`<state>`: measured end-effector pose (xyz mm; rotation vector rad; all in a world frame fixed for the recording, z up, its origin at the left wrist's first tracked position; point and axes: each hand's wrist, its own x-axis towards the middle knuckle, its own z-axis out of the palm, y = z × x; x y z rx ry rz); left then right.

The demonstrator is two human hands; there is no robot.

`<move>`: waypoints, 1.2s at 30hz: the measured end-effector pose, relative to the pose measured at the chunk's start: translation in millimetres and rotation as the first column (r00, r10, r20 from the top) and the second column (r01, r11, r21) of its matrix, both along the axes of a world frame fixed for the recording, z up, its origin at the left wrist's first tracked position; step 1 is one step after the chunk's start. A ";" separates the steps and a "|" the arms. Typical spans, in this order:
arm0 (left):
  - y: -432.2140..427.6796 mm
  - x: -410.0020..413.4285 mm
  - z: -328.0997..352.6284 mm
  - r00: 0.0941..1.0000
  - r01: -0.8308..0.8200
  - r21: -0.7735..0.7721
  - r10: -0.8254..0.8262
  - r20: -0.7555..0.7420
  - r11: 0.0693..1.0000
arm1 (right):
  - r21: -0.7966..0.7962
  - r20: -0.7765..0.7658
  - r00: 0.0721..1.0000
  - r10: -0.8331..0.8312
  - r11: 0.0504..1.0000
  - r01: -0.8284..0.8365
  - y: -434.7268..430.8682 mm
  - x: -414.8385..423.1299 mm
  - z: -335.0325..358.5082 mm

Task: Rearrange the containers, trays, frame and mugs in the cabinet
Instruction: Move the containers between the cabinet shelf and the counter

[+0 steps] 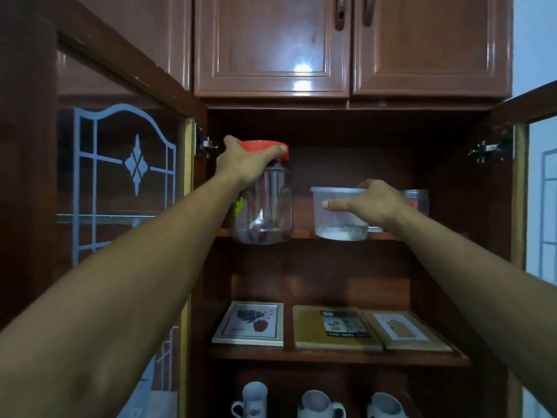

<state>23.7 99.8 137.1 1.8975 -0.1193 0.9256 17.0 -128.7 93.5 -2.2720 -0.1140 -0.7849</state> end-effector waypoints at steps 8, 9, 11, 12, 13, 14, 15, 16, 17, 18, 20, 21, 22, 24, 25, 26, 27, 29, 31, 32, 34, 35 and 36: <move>7.4 -28.9 -36.4 0.999 0.033 -0.015 -0.033 -0.014 0.999 | 0.052 -0.047 0.997 0.055 0.997 -0.053 6.5 -36.4 -39.1; 8.3 -33.0 -41.3 0.999 0.037 -0.019 -0.037 -0.014 0.999 | 0.049 -0.041 0.998 0.046 0.998 -0.044 6.3 -41.7 -44.1; 10.2 -42.5 -51.8 0.998 0.052 -0.024 -0.052 -0.024 0.998 | 0.062 -0.047 0.998 0.053 0.997 -0.050 7.4 -52.7 -53.6; 10.5 -45.9 -56.5 0.998 0.054 -0.027 -0.055 -0.033 0.998 | 0.075 -0.048 0.997 0.064 0.995 -0.060 6.9 -57.0 -57.6; 10.7 -49.7 -61.3 0.998 0.056 -0.029 -0.057 -0.039 0.998 | 0.081 -0.044 0.996 0.073 0.994 -0.069 6.2 -61.6 -61.3; 11.3 -54.5 -67.0 0.997 0.061 -0.030 -0.062 -0.043 0.998 | 0.081 -0.041 0.997 0.071 0.994 -0.068 6.2 -67.3 -65.4; 12.1 -59.0 -73.1 0.997 0.066 -0.032 -0.067 -0.044 0.997 | 0.087 -0.041 0.997 0.066 0.994 -0.062 6.3 -71.7 -69.9; 13.4 -63.7 -78.3 0.996 0.072 -0.033 -0.073 -0.042 0.997 | 0.092 -0.043 0.997 0.060 0.994 -0.056 7.0 -75.5 -74.0; 14.4 -69.3 -83.7 0.996 0.080 -0.034 -0.082 -0.043 0.996 | 0.097 -0.049 0.997 0.054 0.994 -0.049 8.4 -81.4 -78.3; 15.2 -74.4 -88.5 0.995 0.088 -0.033 -0.089 -0.044 0.996 | 0.104 -0.059 0.997 0.056 0.993 -0.050 10.3 -87.4 -82.5; 16.7 -84.4 -97.4 0.994 0.101 -0.033 -0.103 -0.048 0.994 | 0.141 -0.070 0.995 0.075 0.988 -0.065 11.8 -96.1 -92.0; 17.6 -89.8 -101.7 0.993 0.107 -0.034 -0.109 -0.051 0.994 | 0.151 -0.070 0.995 0.076 0.986 -0.065 12.9 -100.7 -96.6; 18.5 -95.9 -106.6 0.992 0.113 -0.032 -0.115 -0.054 0.993 | 0.147 -0.072 0.995 0.071 0.987 -0.060 14.3 -108.2 -101.2; 19.3 -105.5 -116.7 0.992 0.114 -0.023 -0.115 -0.055 0.993 | 0.131 -0.082 0.995 0.052 0.991 -0.041 16.2 -120.0 -109.6; 19.4 -110.2 -122.1 0.992 0.115 -0.021 -0.116 -0.053 0.993 | 0.124 -0.082 0.995 0.049 0.992 -0.038 16.8 -125.9 -114.1; 19.8 -114.5 -127.4 0.991 0.119 -0.019 -0.120 -0.054 0.993 | 0.120 -0.084 0.995 0.052 0.992 -0.042 17.7 -131.7 -118.6; 20.1 -118.9 -133.1 0.991 0.123 -0.019 -0.124 -0.055 0.992 | 0.120 -0.081 0.995 0.057 0.992 -0.047 18.8 -137.9 -123.5; 21.2 -128.5 -143.3 0.990 0.124 -0.025 -0.126 -0.059 0.992 | 0.102 -0.065 0.997 0.051 0.994 -0.044 19.7 -149.7 -132.1; 22.3 -137.5 -152.7 0.990 0.127 -0.039 -0.129 -0.059 0.991 | 0.075 -0.046 0.998 0.044 0.996 -0.041 19.3 -159.2 -141.5; 23.0 -141.8 -157.0 0.990 0.126 -0.043 -0.128 -0.062 0.991 | 0.077 -0.037 0.998 0.049 0.996 -0.046 18.9 -162.8 -146.3; 24.1 -149.8 -166.0 0.991 0.112 -0.047 -0.115 -0.070 0.993 | 0.090 -0.041 0.997 0.063 0.994 -0.059 17.5 -168.3 -155.6; 24.6 -153.9 -169.9 0.991 0.106 -0.047 -0.109 -0.075 0.993 | 0.091 -0.052 0.996 0.068 0.994 -0.063 17.2 -170.5 -160.0; 25.4 -158.4 -173.6 0.991 0.106 -0.049 -0.110 -0.081 0.993 | 0.091 -0.059 0.996 0.072 0.994 -0.067 16.7 -174.0 -164.3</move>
